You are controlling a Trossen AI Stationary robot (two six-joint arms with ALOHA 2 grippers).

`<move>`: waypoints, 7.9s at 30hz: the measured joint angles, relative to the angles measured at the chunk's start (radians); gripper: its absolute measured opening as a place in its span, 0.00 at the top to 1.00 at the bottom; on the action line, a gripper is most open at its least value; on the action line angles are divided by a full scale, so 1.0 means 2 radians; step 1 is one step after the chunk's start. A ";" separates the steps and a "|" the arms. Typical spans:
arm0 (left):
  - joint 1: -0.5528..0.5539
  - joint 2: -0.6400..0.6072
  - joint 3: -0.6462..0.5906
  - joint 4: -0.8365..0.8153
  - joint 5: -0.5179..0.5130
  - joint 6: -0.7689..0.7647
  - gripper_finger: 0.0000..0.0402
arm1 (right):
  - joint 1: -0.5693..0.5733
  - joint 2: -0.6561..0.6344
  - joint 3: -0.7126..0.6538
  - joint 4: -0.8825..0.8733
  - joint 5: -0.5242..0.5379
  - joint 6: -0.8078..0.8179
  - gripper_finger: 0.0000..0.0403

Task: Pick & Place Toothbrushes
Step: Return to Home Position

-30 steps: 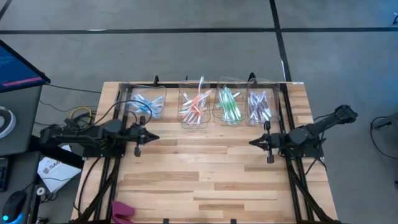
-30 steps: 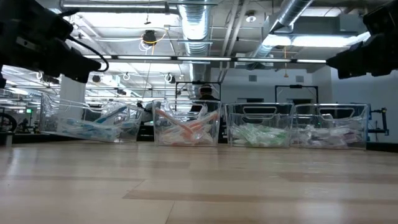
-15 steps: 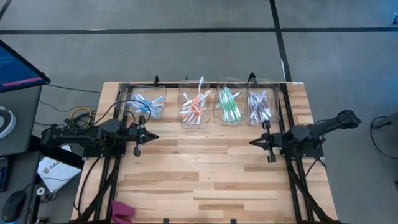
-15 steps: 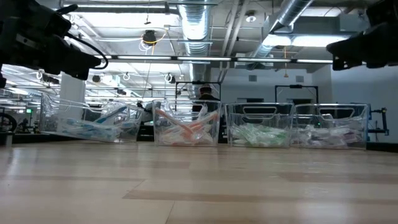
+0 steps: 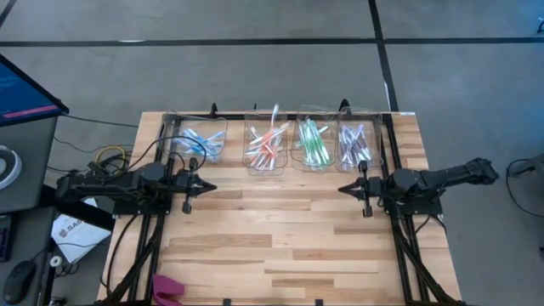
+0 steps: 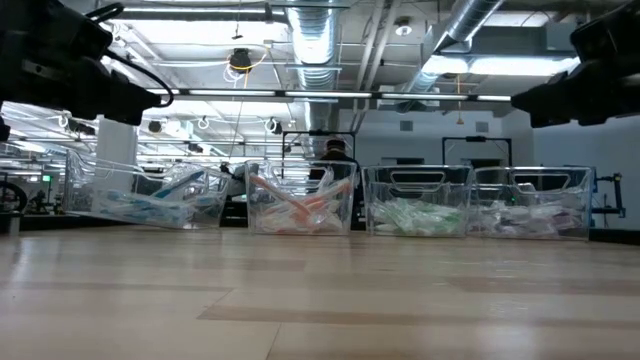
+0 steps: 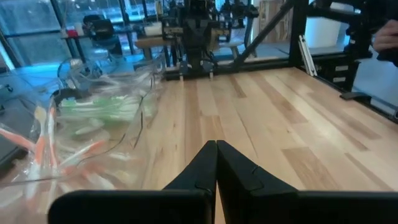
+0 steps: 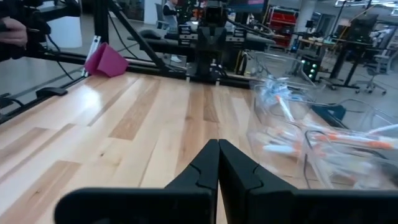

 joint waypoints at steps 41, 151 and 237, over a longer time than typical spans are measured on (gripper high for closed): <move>0.000 -0.065 -0.005 0.051 0.012 -0.025 0.99 | -0.024 0.000 0.000 0.000 0.001 0.022 1.00; -0.025 -0.060 -0.005 0.066 -0.002 -0.008 0.99 | -0.024 0.000 -0.001 0.000 0.001 0.022 1.00; -0.025 -0.060 -0.005 0.070 -0.002 -0.008 0.99 | -0.024 0.000 -0.001 0.000 0.001 0.022 1.00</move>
